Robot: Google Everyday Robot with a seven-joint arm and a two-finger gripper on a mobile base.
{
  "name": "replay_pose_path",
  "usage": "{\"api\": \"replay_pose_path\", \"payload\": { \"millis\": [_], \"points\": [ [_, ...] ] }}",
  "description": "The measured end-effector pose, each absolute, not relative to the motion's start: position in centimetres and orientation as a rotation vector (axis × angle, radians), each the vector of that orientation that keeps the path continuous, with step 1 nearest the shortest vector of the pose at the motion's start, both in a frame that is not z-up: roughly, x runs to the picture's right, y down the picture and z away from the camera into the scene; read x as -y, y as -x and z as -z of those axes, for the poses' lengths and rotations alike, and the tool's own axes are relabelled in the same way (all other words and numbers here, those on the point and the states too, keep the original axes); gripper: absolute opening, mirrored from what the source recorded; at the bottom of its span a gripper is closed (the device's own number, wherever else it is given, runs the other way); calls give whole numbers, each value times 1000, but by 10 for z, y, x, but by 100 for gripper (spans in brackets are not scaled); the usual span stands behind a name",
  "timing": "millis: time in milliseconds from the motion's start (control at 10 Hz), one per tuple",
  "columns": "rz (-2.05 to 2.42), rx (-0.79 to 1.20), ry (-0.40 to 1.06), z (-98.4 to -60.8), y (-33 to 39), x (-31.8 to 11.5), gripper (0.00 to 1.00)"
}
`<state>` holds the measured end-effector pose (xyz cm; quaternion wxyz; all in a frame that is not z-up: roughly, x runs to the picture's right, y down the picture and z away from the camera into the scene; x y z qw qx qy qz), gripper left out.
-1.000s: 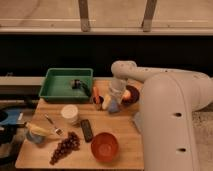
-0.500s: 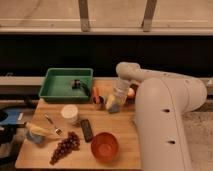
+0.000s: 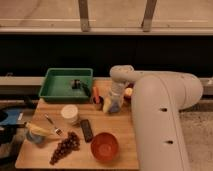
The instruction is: Place sponge in red bowl
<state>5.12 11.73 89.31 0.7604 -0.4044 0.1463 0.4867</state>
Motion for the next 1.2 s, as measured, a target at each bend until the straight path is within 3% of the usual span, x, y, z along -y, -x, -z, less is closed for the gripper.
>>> {"api": "replay_pose_path", "payload": {
  "millis": [100,300,800,900,1200],
  "points": [
    [-1042,-338,853,-891,-46,-122,71],
    [-1008,-388,781,-893,-44,-125,58],
    [-1030,-400,795,-900,-46,-131,6],
    [-1026,-401,795,-900,-46,-131,0],
    [-1068,-340,824,-896,-53,-121,0]
  ]
}}
